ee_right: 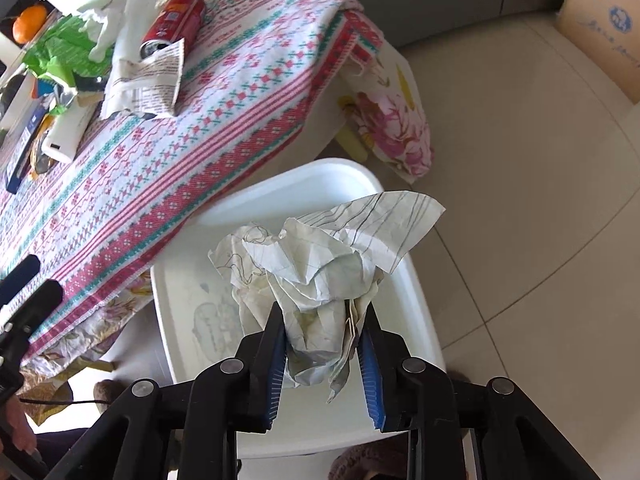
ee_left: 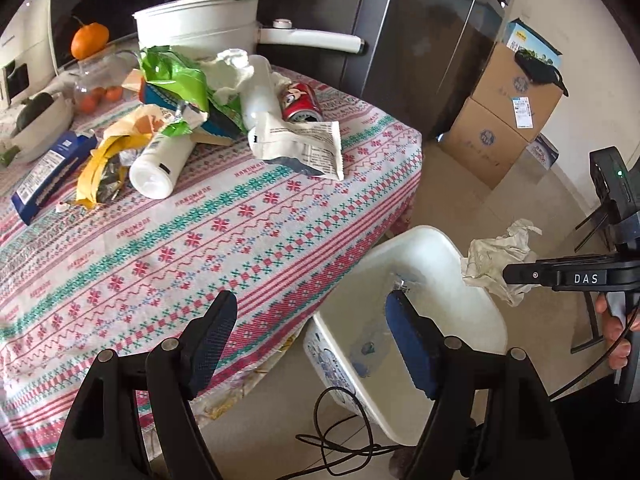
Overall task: Collect trash
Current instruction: 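Open the right gripper to drop the tissue into the white bin, then grasp the white plastic bottle with the left gripper while the right reaches toward the white wrapper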
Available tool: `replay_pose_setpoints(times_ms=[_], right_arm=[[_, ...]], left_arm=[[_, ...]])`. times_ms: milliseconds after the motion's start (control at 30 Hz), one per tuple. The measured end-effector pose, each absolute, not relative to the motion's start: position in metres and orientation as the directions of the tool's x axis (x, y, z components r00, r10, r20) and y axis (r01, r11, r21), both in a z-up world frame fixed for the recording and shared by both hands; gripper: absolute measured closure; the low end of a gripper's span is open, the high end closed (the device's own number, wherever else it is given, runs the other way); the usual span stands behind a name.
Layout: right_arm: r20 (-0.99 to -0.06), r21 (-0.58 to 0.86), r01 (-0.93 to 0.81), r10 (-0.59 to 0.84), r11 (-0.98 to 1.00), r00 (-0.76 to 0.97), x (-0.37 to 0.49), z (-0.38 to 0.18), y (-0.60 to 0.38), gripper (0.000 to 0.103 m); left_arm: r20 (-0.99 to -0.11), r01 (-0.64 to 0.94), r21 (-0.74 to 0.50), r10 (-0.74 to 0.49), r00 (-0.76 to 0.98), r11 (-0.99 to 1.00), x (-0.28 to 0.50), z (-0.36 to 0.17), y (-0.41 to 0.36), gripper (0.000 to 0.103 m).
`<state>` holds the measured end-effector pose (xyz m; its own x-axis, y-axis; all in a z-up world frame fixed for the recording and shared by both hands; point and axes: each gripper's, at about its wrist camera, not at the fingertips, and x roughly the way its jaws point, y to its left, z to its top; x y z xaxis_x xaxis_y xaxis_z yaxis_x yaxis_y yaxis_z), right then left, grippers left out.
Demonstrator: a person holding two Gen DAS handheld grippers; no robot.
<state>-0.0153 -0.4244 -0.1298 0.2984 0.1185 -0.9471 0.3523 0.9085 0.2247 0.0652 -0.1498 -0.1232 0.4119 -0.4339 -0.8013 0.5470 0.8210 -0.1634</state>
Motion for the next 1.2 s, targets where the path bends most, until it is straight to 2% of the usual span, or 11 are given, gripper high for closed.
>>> replay_pose_setpoints(times_ms=[67, 133, 200, 300, 367, 467, 800, 1067, 1200], right_arm=[[-0.948, 0.222, 0.345, 0.119, 0.912, 0.297, -0.012, -0.130, -0.419, 0.071], [-0.949, 0.225, 0.337, 0.126, 0.914, 0.289, -0.009, -0.130, -0.415, 0.061], [-0.949, 0.229, 0.338, 0.133, 0.913, 0.286, -0.005, -0.130, -0.411, 0.044], [-0.949, 0.223, 0.333, 0.126, 0.916, 0.290, 0.000, -0.128, -0.403, 0.032], [-0.950, 0.214, 0.336, 0.115, 0.917, 0.292, 0.003, -0.125, -0.400, 0.028], [-0.947, 0.213, 0.332, 0.111, 0.919, 0.300, 0.009, -0.120, -0.393, 0.024], [-0.925, 0.199, 0.291, 0.082, 0.936, 0.371, 0.035, -0.099, -0.363, 0.020], [-0.913, 0.217, 0.284, 0.092, 0.934, 0.397, 0.066, -0.091, -0.343, 0.020], [-0.908, 0.227, 0.293, 0.093, 0.929, 0.409, 0.082, -0.089, -0.339, 0.020]], left_arm=[[-0.798, 0.539, -0.148, -0.423, 0.430, 0.829, 0.066, -0.120, -0.143, 0.024], [-0.798, 0.530, -0.134, -0.408, 0.444, 0.838, 0.067, -0.117, -0.136, 0.021], [-0.803, 0.510, -0.118, -0.384, 0.456, 0.852, 0.068, -0.115, -0.130, 0.018], [-0.808, 0.489, -0.113, -0.366, 0.461, 0.865, 0.072, -0.115, -0.122, 0.015], [-0.813, 0.478, -0.105, -0.352, 0.463, 0.872, 0.075, -0.114, -0.117, 0.011], [-0.818, 0.465, -0.099, -0.338, 0.465, 0.880, 0.079, -0.115, -0.108, 0.000], [-0.826, 0.450, -0.142, -0.356, 0.438, 0.882, 0.107, -0.113, -0.079, 0.000], [-0.836, 0.406, -0.043, -0.255, 0.485, 0.913, 0.164, -0.108, -0.075, 0.000], [-0.849, 0.398, -0.103, -0.289, 0.442, 0.912, 0.199, -0.116, -0.081, 0.001]])
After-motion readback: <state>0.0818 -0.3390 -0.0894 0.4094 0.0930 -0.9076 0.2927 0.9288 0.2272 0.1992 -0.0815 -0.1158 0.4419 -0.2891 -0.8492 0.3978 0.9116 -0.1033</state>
